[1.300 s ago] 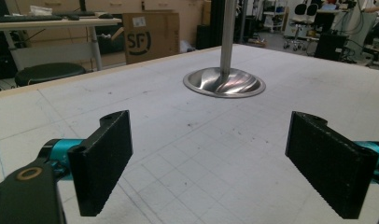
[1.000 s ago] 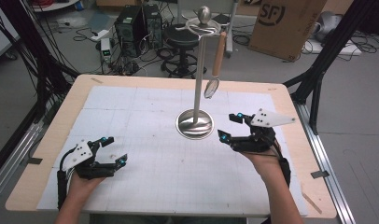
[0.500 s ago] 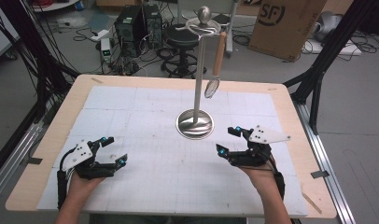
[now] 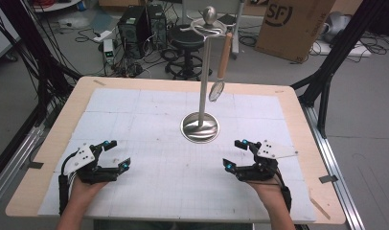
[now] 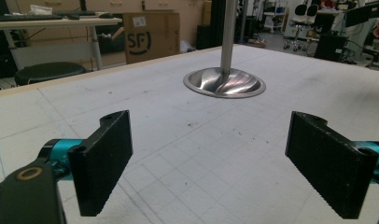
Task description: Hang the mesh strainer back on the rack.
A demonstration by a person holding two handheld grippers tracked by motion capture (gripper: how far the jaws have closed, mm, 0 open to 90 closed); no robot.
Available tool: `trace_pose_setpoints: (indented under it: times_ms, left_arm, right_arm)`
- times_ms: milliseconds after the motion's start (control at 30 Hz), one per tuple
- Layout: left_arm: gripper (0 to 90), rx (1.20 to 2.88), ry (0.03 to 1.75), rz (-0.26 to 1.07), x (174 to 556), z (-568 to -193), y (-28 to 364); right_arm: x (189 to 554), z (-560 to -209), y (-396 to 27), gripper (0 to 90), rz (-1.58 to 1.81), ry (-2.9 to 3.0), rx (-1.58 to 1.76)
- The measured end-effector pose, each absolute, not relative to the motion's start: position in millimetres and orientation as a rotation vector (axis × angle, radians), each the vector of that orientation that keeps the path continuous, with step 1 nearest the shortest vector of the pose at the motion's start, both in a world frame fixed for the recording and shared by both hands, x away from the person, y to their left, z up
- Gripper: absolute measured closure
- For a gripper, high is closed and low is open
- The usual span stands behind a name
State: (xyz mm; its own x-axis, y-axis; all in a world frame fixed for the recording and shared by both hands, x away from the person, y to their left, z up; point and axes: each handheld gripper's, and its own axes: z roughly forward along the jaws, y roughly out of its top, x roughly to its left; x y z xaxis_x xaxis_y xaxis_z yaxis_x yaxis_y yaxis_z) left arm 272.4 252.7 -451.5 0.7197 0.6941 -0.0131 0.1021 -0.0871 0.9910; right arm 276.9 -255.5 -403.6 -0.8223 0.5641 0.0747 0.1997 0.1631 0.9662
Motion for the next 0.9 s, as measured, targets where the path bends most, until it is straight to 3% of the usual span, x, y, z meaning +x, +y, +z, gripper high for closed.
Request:
trace_pose_setpoints:
  times_ms: [900]
  left_arm:
    - [15.3,1.608,0.655,0.558,272.5,-451.6,252.4]
  right_arm:
    - [279.7,-417.0,-253.0,16.2,1.664,2.195,0.778]
